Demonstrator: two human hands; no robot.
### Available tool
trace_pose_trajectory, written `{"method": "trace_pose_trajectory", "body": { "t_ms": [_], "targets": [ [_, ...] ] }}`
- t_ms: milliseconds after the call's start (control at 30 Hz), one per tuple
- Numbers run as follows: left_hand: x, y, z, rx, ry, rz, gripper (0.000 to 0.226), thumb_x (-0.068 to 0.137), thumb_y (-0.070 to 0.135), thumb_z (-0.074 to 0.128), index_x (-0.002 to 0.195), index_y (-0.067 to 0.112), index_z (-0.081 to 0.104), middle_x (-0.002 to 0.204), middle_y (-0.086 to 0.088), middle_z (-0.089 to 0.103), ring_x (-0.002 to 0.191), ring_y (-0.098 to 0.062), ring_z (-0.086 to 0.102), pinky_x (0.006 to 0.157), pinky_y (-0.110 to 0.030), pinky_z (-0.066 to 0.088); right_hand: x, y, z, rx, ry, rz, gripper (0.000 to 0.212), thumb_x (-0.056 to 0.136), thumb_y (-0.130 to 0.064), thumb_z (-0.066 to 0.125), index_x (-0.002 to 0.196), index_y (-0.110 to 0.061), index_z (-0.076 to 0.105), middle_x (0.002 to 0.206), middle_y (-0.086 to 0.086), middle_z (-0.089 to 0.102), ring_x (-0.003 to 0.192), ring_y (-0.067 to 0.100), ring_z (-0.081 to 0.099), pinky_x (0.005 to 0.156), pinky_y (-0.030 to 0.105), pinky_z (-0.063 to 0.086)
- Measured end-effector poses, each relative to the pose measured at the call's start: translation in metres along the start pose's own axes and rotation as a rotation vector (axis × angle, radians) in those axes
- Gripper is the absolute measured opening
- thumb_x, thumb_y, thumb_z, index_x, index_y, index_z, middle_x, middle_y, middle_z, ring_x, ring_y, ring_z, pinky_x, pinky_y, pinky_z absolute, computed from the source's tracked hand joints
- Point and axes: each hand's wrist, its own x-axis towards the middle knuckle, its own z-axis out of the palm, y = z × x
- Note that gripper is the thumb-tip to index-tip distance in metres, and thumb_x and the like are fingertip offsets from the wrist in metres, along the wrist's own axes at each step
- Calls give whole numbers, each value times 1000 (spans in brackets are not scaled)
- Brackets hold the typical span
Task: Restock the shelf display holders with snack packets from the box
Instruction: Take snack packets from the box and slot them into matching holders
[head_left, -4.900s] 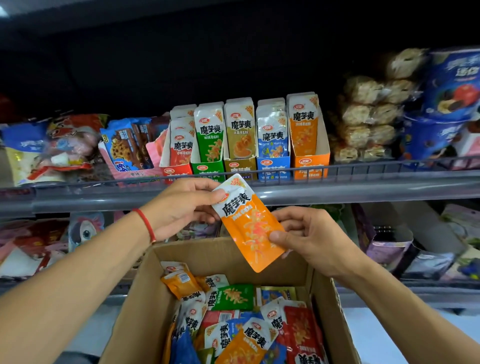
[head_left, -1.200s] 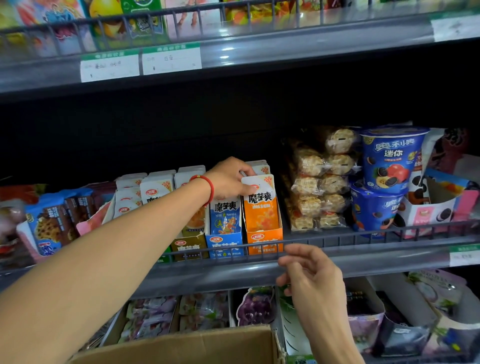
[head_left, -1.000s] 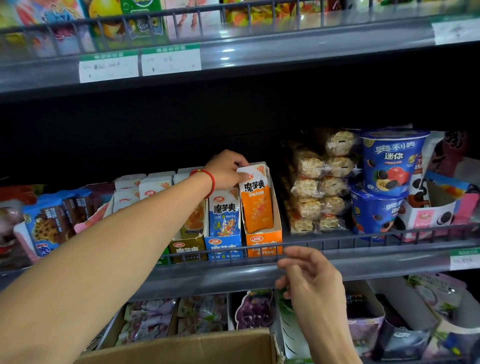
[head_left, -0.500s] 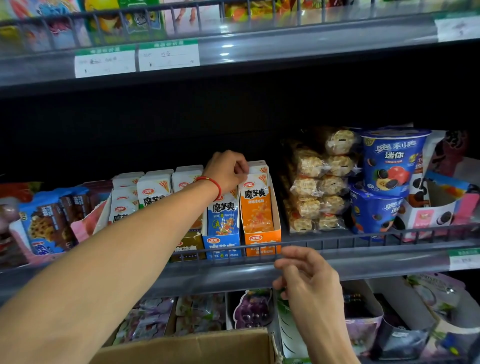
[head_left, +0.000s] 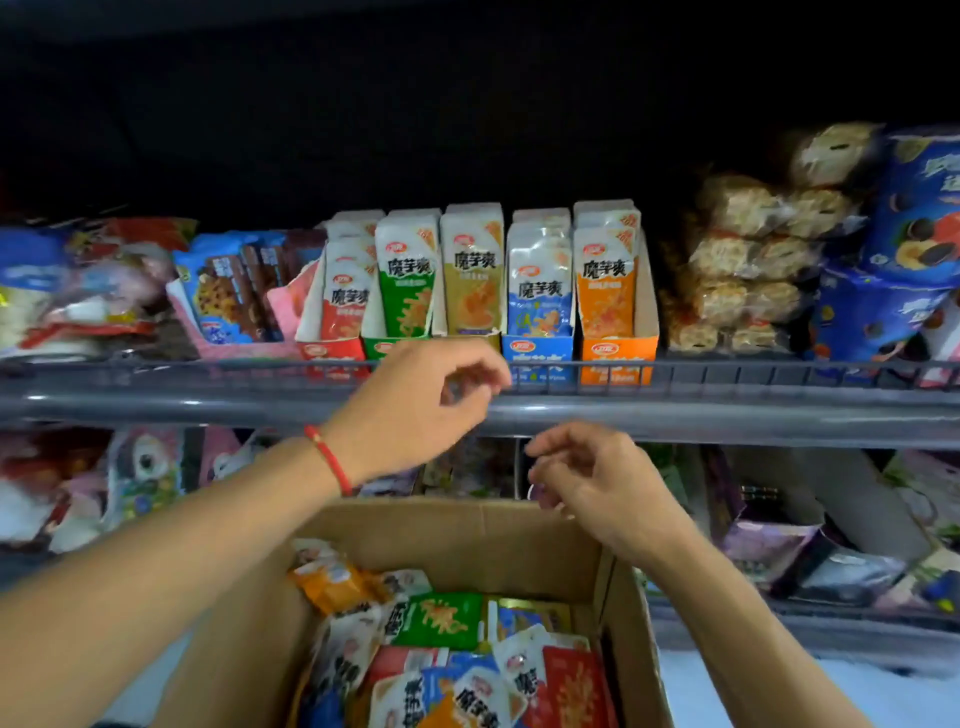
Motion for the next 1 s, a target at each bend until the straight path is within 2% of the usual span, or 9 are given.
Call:
{"method": "trace_pose_trajectory", "body": {
  "t_ms": [67,133,233,300,400,567,700,833,1000],
  "targets": [
    [-54,-17,11,54,-205,-97,16,92,13,67,100,25,74,98,17,70,88,8,60,79,-3,42,1,4,21,-150,-121,-27,13,93,-14,64,95,-25,70,77,-1,74,71,11,71,73,27,57],
    [-97,-42,26,151,-477,-197,19,94,23,65,110,32,71,110,18,67,96,10,57,92,-8,43,1,9,42,-306,-253,-43,10,94,-20,62,98,-26,70,80,-6,73,79,10,69,80,28,56],
    [-138,-81,42,235,-807,-354,31,97,34,62,128,32,64,130,7,64,119,-11,58,102,-30,49,0,23,79,-566,-476,-78,18,97,-27,60,111,-21,70,102,-3,72,98,16,67,88,29,49],
    [-149,-97,41,257,-899,-429,34,98,39,60,131,29,61,130,-2,63,116,-20,60,98,-35,52,0,41,105,-718,-647,-59,26,98,-33,59,119,-19,66,116,3,69,107,22,63,90,33,49],
    [-149,-107,32,212,-875,-481,39,100,35,59,137,25,56,130,-1,62,111,-20,59,88,-28,49,-1,72,138,-930,-784,17,35,99,-39,58,127,-18,56,130,9,60,117,30,58,92,39,50],
    [-144,-113,25,144,-784,-499,40,100,31,58,140,28,53,133,1,61,117,-20,59,97,-34,50,2,103,160,-1173,-862,-86,62,97,-35,62,150,-18,35,139,13,48,123,34,53,95,43,48],
    [-143,-111,18,139,-737,-482,44,100,34,59,142,31,50,134,4,59,117,-17,57,101,-37,48,8,109,162,-1238,-836,-203,53,102,-38,52,150,-22,35,136,11,55,122,32,56,98,42,48],
    [-138,-110,14,165,-715,-488,45,99,39,58,142,33,49,136,3,58,122,-19,56,104,-41,48,8,105,159,-1316,-791,-288,38,106,-27,44,144,-20,44,121,9,66,109,30,64,88,39,48],
    [-136,-113,18,140,-611,-498,51,97,42,60,145,37,44,147,3,51,131,-19,50,107,-41,45,10,71,127,-1173,-702,-226,20,108,-31,44,125,-26,52,110,0,61,105,23,58,81,31,35]
  ]
}}
